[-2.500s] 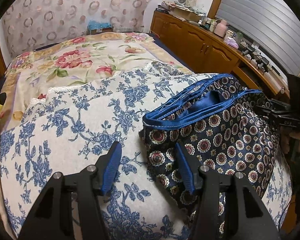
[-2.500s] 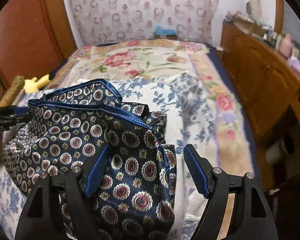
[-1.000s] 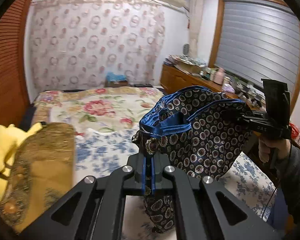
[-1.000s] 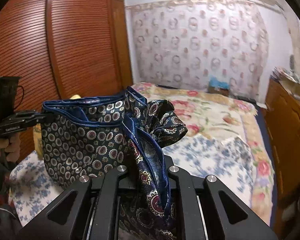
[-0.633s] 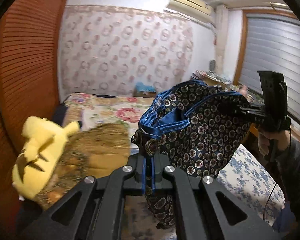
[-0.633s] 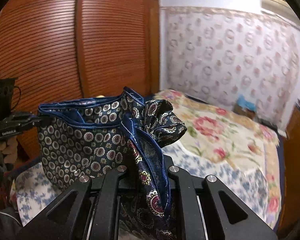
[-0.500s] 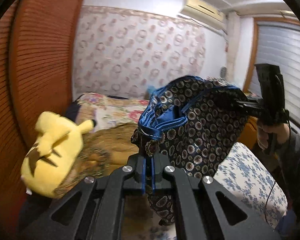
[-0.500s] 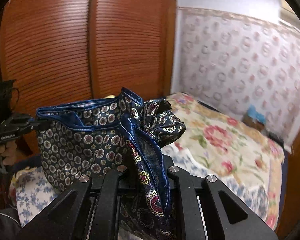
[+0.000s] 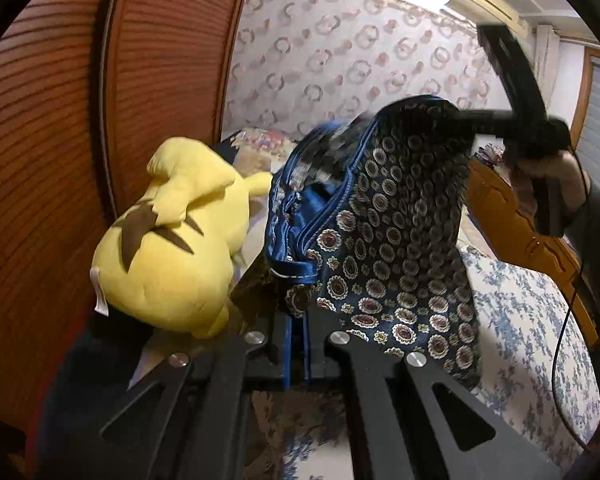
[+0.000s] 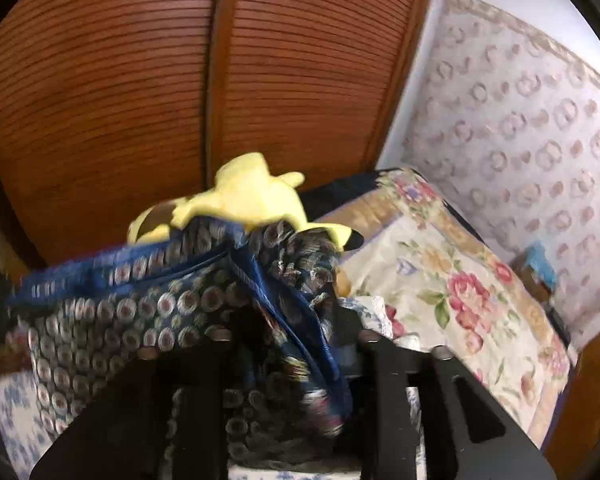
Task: Fold small clothes
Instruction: 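Carry the folded robe with both grippers toward the yellow plush toy, then lower the folded robe beside the plush toy and open both grippers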
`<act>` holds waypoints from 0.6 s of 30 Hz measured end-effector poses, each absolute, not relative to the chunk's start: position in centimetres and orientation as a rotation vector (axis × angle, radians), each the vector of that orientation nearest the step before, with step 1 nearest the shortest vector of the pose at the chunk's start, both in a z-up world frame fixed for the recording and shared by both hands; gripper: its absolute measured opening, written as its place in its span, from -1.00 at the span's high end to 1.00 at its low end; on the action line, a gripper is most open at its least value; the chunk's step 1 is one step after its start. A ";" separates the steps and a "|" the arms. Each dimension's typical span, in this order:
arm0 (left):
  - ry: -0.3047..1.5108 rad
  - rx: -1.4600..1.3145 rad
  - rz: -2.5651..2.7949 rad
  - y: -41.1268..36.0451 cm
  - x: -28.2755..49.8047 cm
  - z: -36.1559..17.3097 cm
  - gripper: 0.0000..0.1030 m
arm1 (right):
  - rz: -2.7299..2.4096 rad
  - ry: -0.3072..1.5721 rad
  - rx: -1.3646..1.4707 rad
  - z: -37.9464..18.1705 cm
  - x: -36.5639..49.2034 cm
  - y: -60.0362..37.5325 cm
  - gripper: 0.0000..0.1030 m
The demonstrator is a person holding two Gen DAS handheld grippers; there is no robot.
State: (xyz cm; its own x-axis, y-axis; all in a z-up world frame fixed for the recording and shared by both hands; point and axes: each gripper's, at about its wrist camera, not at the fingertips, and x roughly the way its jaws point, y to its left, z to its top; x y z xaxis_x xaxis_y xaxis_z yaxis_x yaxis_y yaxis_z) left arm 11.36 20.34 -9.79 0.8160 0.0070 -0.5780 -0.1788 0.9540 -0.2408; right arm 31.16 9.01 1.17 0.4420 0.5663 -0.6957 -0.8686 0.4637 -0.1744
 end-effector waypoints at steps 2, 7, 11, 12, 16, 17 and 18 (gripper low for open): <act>0.616 -0.291 0.108 20.6 11.3 -10.1 0.98 | 0.942 0.609 -0.509 1.6 31.7 9.1 -0.09; 0.619 -0.279 0.117 20.0 10.9 -9.8 0.94 | 0.881 0.575 -0.479 1.9 31.6 7.5 -0.30; 0.621 -0.253 0.132 19.6 10.8 -9.2 0.87 | 0.833 0.595 -0.447 1.6 30.9 5.6 -0.30; 0.616 -0.242 0.135 19.5 10.7 -8.9 0.83 | 0.829 0.605 -0.428 1.5 30.6 4.8 -0.30; 0.589 -0.216 0.108 18.7 9.7 -7.7 0.46 | 0.812 0.624 -0.369 0.5 28.2 1.6 -0.30; 0.587 -0.208 0.106 18.5 9.6 -7.5 0.42 | 0.810 0.624 -0.362 0.5 27.5 1.0 -0.30; 0.585 -0.196 0.107 18.2 9.4 -7.3 0.28 | 0.807 0.618 -0.358 0.4 26.9 0.5 -0.30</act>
State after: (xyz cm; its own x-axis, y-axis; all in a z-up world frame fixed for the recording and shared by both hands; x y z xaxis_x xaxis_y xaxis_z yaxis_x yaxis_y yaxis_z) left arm 9.44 18.17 -7.26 0.8287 0.0443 -0.5580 -0.1556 0.9758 -0.1536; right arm 26.90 0.54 0.42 0.5315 0.5592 -0.6362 -0.7600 0.6464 -0.0668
